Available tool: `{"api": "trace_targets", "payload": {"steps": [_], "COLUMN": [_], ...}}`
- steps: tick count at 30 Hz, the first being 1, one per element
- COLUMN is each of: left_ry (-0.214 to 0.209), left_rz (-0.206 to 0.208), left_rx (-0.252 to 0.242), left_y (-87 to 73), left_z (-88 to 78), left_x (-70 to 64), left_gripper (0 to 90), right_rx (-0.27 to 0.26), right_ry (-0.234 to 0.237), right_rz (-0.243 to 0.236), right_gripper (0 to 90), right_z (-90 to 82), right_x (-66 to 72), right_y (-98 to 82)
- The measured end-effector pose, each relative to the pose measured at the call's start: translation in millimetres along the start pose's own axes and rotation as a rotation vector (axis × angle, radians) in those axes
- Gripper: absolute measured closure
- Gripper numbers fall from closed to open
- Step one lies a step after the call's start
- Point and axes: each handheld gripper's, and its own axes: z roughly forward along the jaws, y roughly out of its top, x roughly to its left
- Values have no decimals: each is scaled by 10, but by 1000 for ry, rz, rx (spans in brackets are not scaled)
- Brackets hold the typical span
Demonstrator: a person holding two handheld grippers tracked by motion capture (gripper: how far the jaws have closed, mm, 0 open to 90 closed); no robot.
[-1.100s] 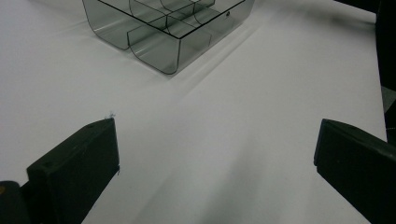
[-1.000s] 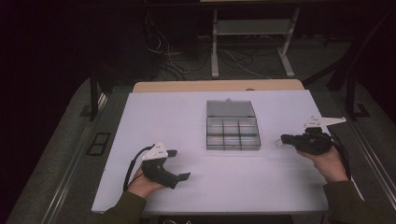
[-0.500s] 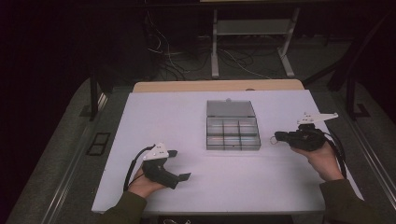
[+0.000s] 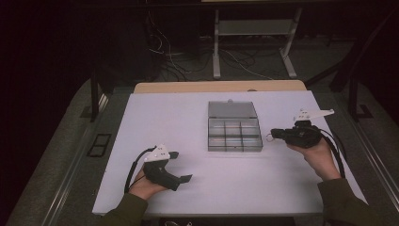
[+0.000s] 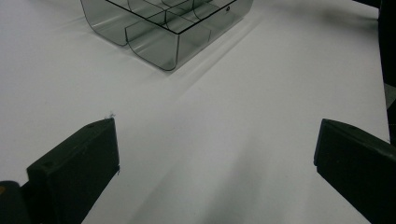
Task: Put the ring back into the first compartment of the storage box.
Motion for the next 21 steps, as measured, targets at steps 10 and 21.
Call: {"api": "trace_targets", "payload": {"steps": [10, 21], "left_ry": [5, 5], "left_rz": [2, 3], "left_rx": [-1, 3], "left_y": [1, 2], "left_z": [-3, -3], "left_x": [0, -3], "left_gripper": [0, 0], "right_rx": [1, -10], "right_ry": [15, 24], "right_rz": [-12, -14], "right_gripper": [858, 858], "right_z": [99, 178], "right_x": [36, 57], "right_y": [89, 200]}}
